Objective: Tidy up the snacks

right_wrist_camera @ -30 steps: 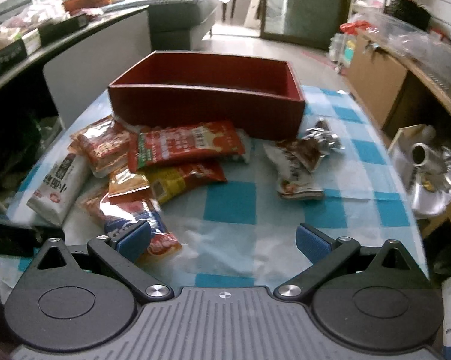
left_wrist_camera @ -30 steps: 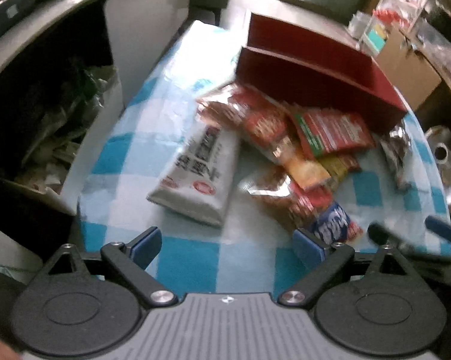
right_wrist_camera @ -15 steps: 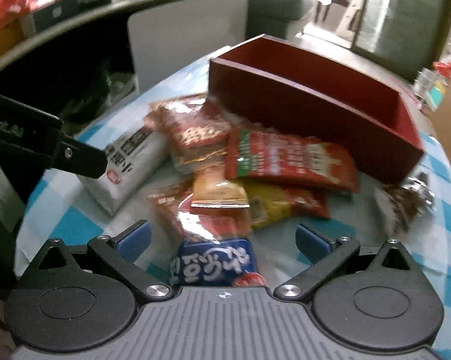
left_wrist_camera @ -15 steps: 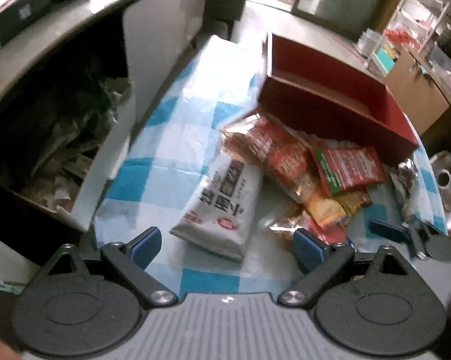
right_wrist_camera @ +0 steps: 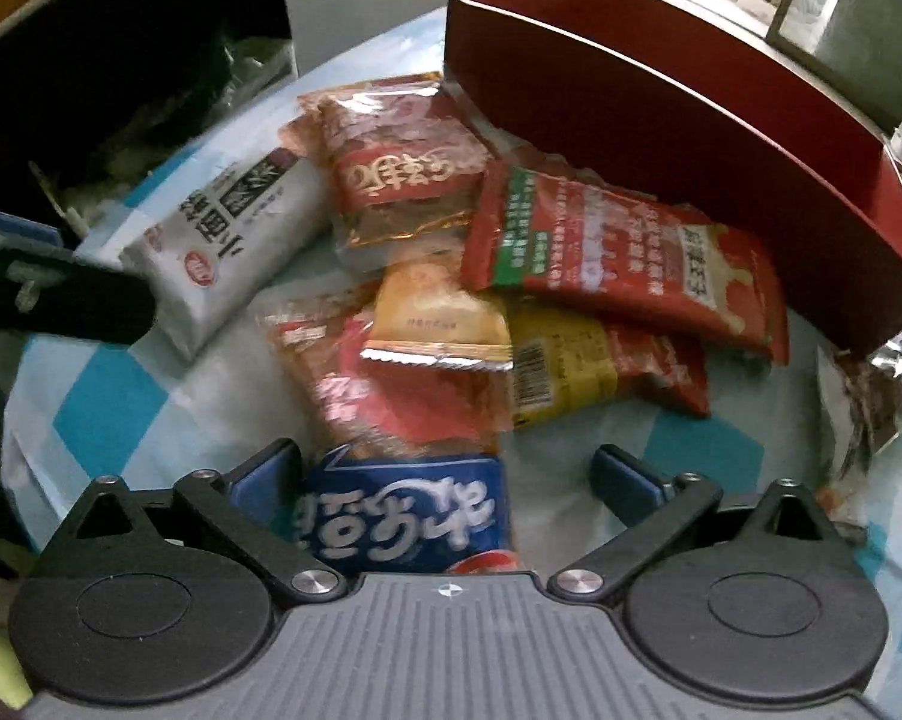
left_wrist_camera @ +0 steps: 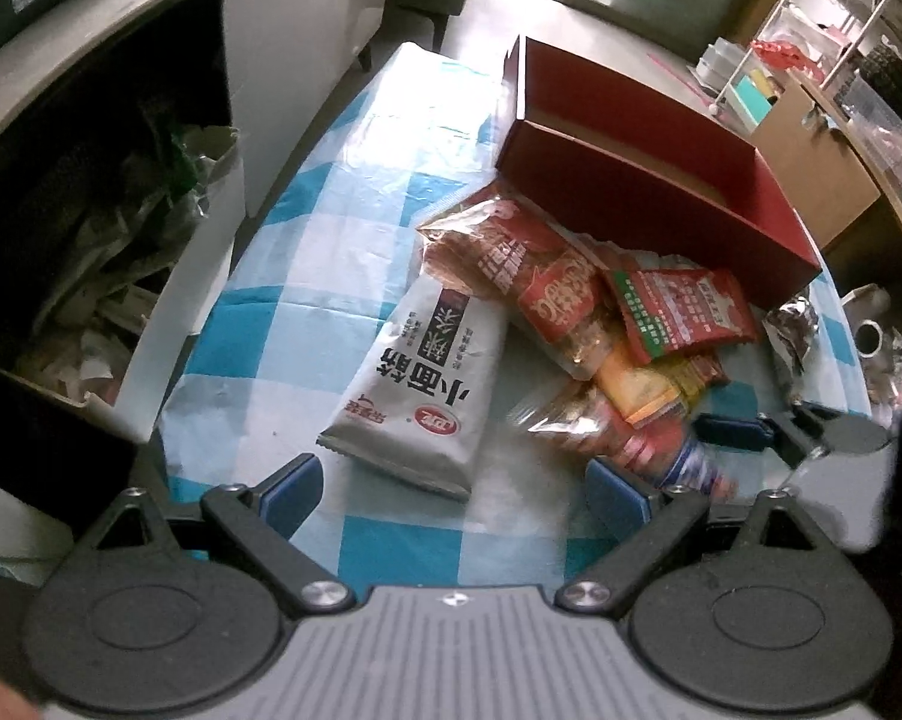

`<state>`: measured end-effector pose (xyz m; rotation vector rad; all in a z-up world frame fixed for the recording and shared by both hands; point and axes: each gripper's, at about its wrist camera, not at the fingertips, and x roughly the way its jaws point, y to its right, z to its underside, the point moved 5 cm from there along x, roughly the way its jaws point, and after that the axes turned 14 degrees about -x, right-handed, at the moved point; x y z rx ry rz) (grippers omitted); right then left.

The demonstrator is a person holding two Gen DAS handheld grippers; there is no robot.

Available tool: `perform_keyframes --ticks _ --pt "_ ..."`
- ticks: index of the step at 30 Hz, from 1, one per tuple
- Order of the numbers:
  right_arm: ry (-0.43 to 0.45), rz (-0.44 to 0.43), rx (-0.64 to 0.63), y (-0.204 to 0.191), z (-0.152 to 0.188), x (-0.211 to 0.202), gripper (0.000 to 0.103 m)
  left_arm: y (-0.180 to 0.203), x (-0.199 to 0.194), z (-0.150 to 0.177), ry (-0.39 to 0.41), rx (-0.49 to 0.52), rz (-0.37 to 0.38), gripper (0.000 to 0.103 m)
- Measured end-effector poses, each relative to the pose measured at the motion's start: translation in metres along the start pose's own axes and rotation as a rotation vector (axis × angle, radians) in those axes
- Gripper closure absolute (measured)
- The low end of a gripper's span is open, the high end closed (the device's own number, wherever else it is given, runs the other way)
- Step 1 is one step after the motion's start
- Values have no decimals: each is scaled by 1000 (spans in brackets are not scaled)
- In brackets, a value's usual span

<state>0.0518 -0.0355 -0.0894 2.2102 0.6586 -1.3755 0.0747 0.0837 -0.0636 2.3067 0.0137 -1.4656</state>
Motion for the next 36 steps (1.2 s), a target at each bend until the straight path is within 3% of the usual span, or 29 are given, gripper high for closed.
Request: perform_keyframes --ticks 1,4,8,13,20,25,28,32,36 --pt "15 -21 18 3 -2 -5 30 0 1 0 0 2 -6 13" --pt "21 -72 42 6 -5 -7 38 0 3 -1 -7 5 -15 13" --pt "26 -76 28 2 3 -21 40 -2 2 -3 9 8 -28 13" --pt "110 -95 109 16 20 -57 41 -6 9 -4 17 -3 -48 13" --pt "161 -115 191 37 46 -69 42 26 27 -9 80 165 -106 13" --pt "180 -121 212 43 60 -72 42 41 52 -26 137 234 -188 14" --pt "176 -126 212 41 62 -66 41 36 70 -31 113 230 -260 19" --pt "140 -105 179 36 65 -54 41 24 73 -33 82 164 -220 19" --pt "112 -87 157 32 64 -45 40 9 76 -32 73 112 -200 3"
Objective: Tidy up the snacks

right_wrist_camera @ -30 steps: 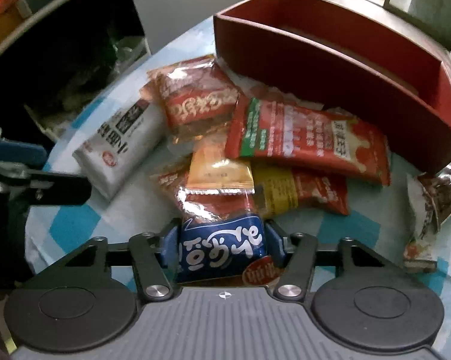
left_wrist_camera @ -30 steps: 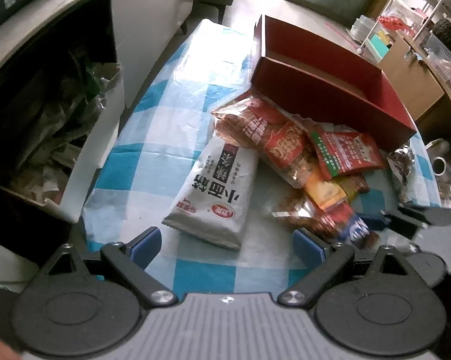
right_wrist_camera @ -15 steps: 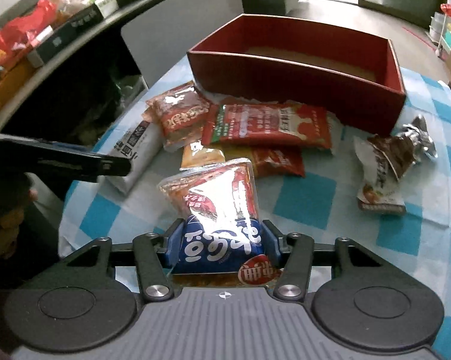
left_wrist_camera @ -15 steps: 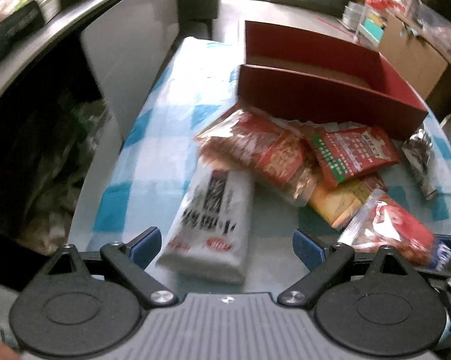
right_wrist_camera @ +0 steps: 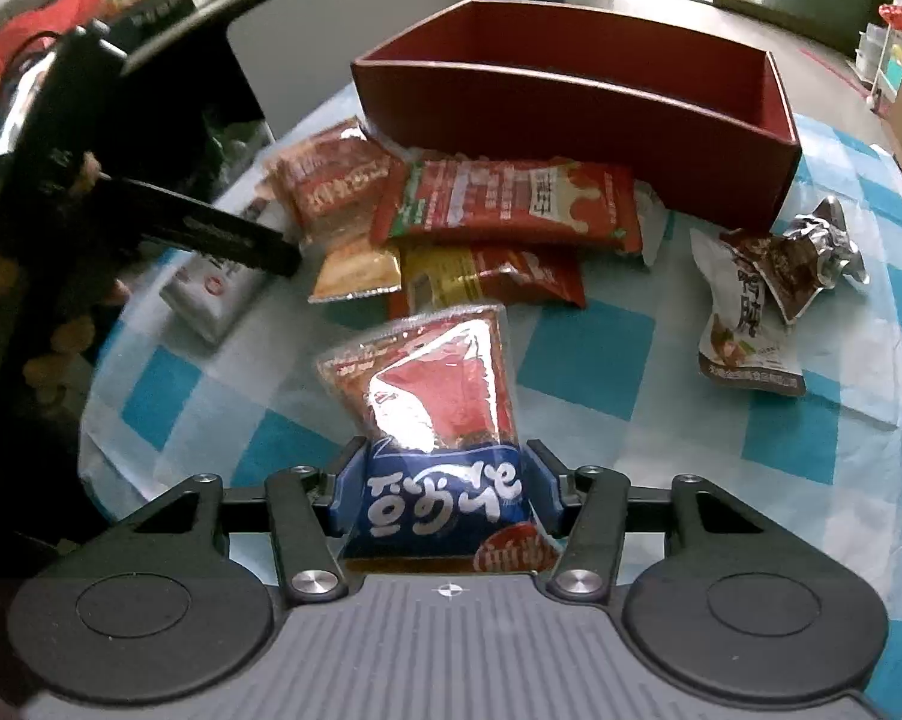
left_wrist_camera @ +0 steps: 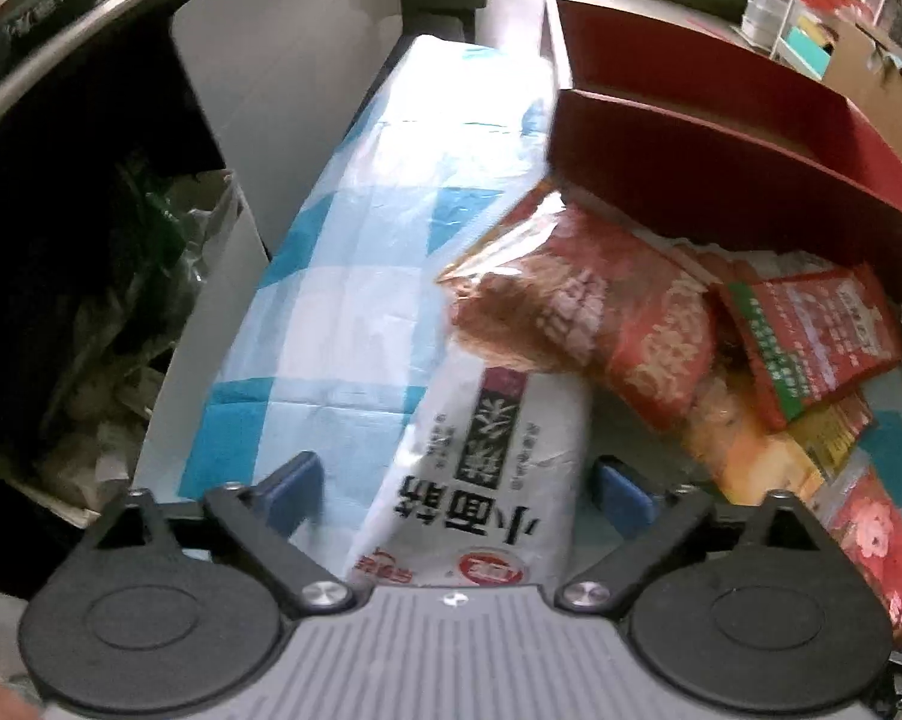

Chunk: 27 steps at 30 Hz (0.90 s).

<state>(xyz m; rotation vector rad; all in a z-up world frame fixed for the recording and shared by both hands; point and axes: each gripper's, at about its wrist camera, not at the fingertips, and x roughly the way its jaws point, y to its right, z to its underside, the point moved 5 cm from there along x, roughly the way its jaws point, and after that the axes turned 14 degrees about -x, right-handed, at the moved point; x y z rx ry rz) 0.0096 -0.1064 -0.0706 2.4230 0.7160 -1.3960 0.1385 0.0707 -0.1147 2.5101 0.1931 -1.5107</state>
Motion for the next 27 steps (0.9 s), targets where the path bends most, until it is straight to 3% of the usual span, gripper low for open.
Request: perform_keyframes --ticks 6,8,9,10,12,15,17,27 --pt "-36 39 -50 -7 -7 19 31 0 3 -2 4 4 10 3" --pt "-40 61 -80 -9 -9 25 27 1 3 -2 11 8 8 8" --pt "-40 72 -92 -10 -11 25 26 4 1 -1 12 14 18 20" --pt "-41 79 -95 -11 -12 26 26 7 -3 0 15 24 25 37" --pt "-47 87 -98 -12 -12 26 29 14 -13 4 19 64 24 56" --pt "-68 74 -78 -10 -11 21 41 14 -19 10 -5 65 14 60" --pt "-72 57 -37 -6 -9 18 44 11 -25 15 -24 46 26 63" --pt "-31 39 4 -11 -2 -9 45 -7 -59 51 -84 -29 76 67"
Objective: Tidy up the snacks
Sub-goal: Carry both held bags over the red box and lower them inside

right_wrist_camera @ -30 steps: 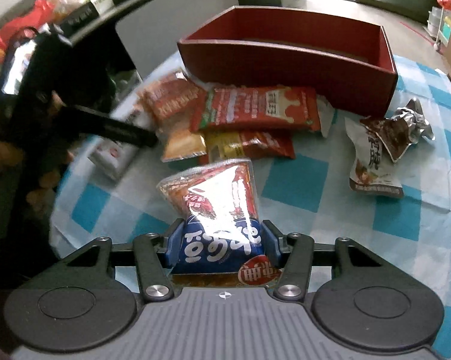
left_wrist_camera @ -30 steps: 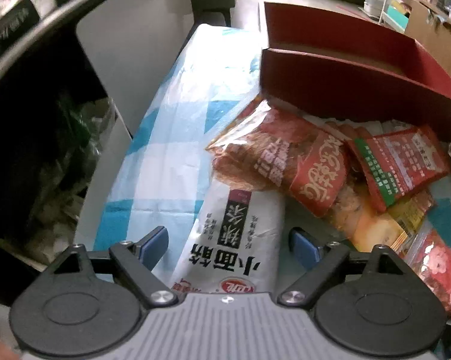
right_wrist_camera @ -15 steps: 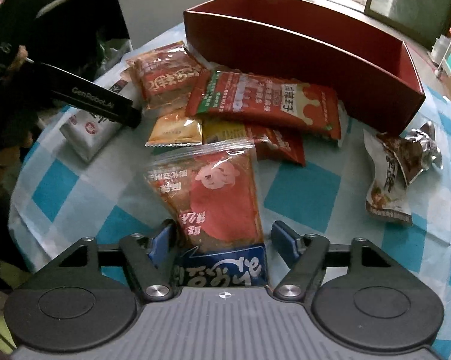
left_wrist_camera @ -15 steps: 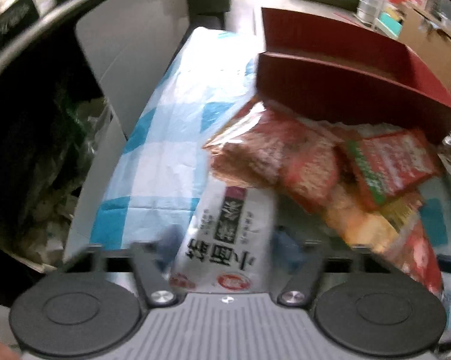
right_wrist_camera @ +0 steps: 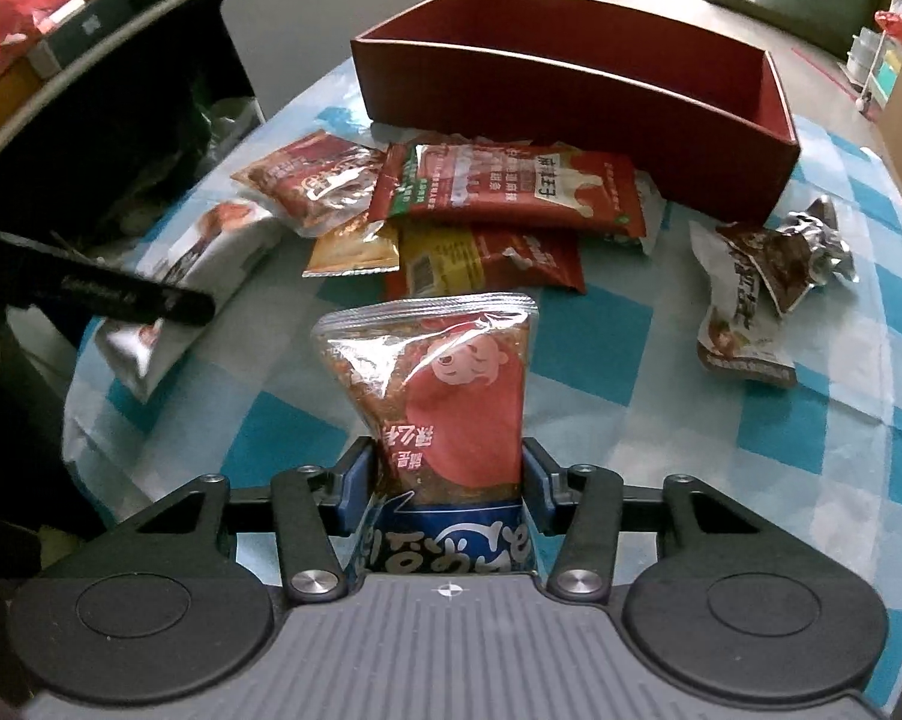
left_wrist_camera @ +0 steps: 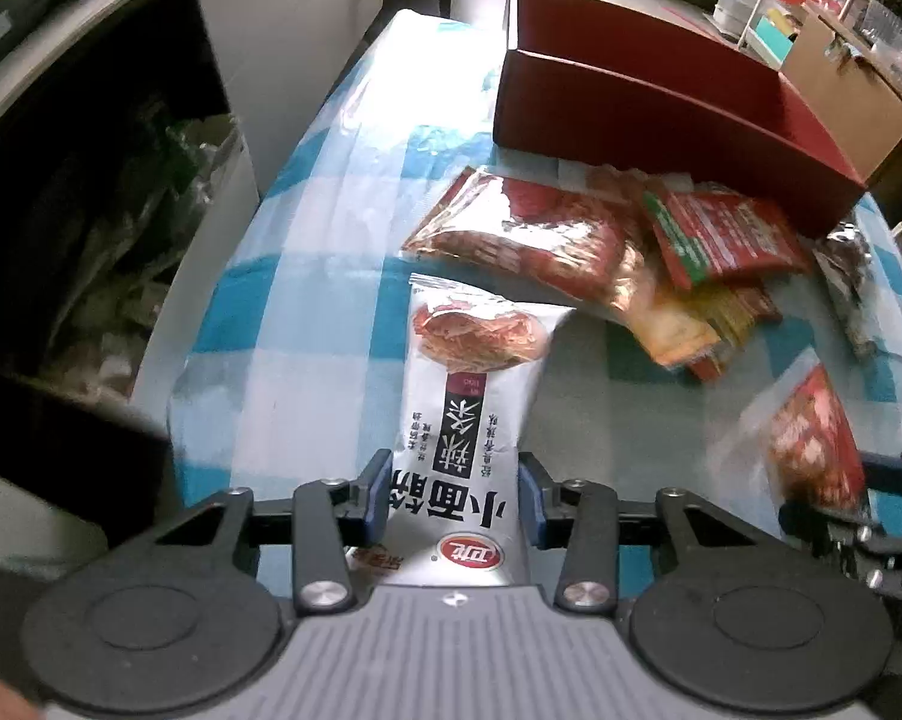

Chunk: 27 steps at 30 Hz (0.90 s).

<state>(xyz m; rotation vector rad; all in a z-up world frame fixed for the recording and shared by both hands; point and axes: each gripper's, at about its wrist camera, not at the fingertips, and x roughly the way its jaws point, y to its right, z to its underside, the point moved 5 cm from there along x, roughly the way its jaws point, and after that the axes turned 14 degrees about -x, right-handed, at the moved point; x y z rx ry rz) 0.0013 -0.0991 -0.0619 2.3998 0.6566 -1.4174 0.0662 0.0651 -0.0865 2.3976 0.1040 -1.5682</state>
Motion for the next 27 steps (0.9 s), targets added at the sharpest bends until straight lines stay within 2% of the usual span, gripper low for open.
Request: perform_keyframes --ticks 5,8,12,15,20,27 --pt "55 5 13 -3 -6 -21 45 1 -27 3 34 -19 46 67" --pt "98 -10 35 -4 -10 -32 45 12 -39 1 57 0 123 67" --pt "158 -7 74 4 -18 -46 45 26 -43 -21 51 -23 222 67" --pt "189 7 115 18 -27 -50 45 39 -46 -43 85 -37 279 67" --pt "222 21 165 44 -54 -44 45 65 -50 -72 152 -16 296 67" --pt "288 48 186 67 -89 -43 45 96 -45 -107 192 -21 325 67"
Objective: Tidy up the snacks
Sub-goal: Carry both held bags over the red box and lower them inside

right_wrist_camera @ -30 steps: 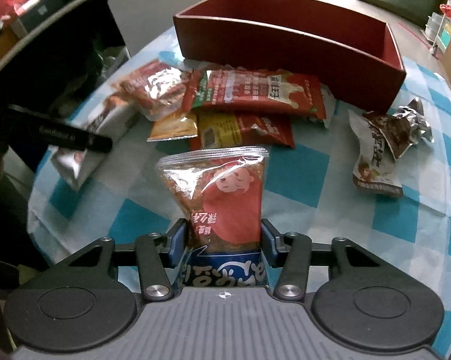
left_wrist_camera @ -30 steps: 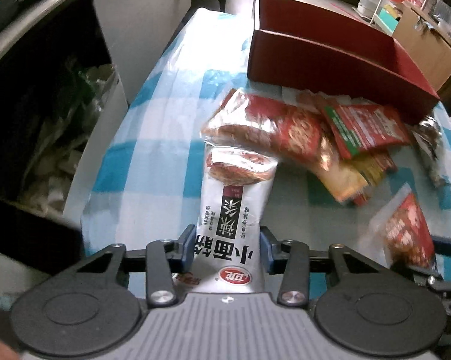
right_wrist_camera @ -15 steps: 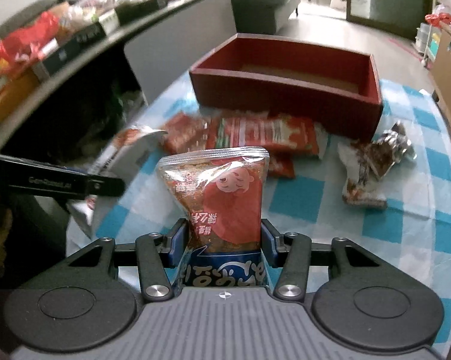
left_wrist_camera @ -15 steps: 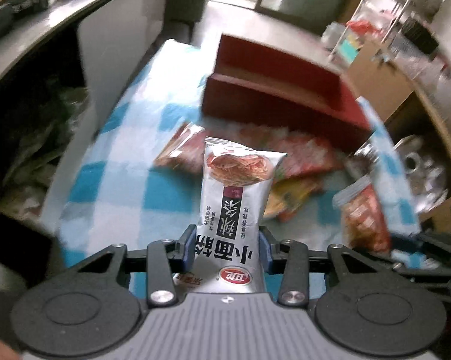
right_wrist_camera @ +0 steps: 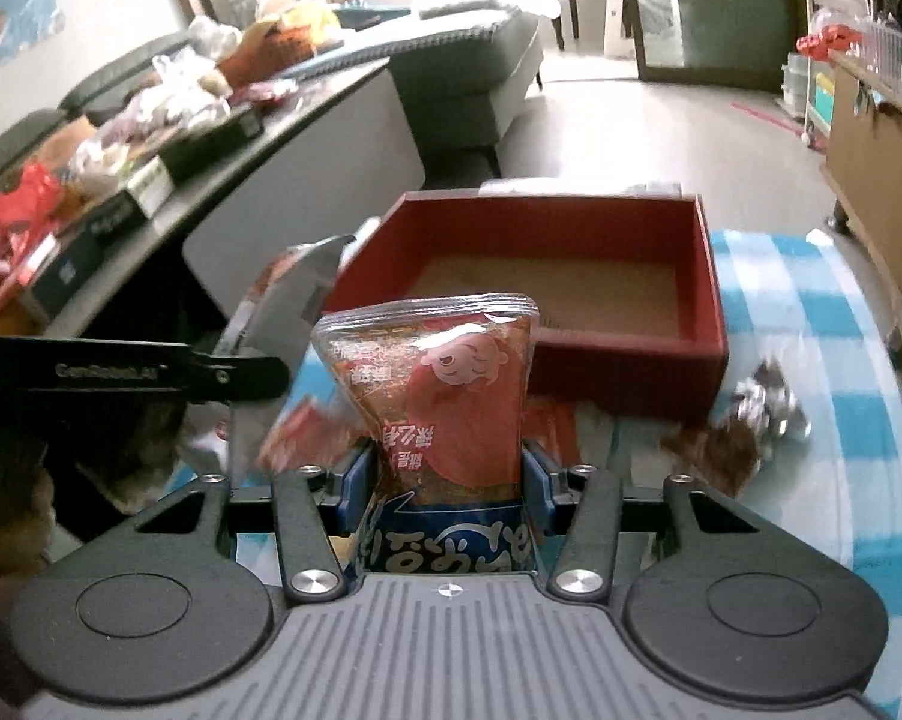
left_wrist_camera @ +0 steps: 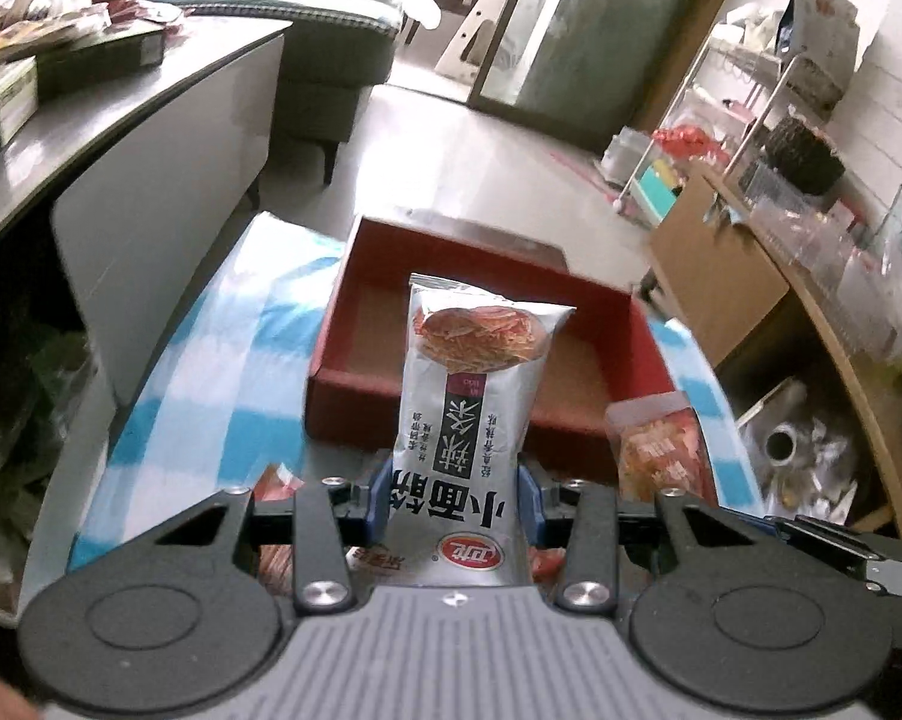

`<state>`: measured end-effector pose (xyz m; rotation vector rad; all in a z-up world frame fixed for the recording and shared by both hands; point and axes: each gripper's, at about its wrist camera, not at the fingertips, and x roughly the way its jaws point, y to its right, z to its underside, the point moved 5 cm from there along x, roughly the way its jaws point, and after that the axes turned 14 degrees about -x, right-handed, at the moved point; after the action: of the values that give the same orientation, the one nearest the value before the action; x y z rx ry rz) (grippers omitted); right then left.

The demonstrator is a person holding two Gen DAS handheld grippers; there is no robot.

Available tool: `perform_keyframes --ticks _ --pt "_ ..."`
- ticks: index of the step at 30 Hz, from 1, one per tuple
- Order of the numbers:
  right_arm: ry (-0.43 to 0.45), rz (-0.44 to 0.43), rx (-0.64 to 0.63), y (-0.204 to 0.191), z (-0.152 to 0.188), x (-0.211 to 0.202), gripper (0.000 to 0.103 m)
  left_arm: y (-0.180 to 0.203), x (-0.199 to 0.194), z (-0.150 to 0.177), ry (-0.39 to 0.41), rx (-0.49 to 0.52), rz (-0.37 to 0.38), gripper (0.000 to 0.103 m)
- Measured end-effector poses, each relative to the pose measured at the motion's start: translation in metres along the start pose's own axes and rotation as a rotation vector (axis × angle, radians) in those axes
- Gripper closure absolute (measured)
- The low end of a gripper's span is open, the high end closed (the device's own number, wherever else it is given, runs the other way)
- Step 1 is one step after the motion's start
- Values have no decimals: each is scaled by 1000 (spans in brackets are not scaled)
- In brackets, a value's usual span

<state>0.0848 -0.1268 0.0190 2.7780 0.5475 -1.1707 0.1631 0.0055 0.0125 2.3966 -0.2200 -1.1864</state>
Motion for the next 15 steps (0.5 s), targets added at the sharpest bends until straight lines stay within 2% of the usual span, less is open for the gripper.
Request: perform_keyframes --ticks 8,15 --pt "65 34 72 37 -37 17 45 31 31 -35 8 18 49 67" --pt "92 72 109 60 -62 43 45 35 59 -57 28 28 22 67"
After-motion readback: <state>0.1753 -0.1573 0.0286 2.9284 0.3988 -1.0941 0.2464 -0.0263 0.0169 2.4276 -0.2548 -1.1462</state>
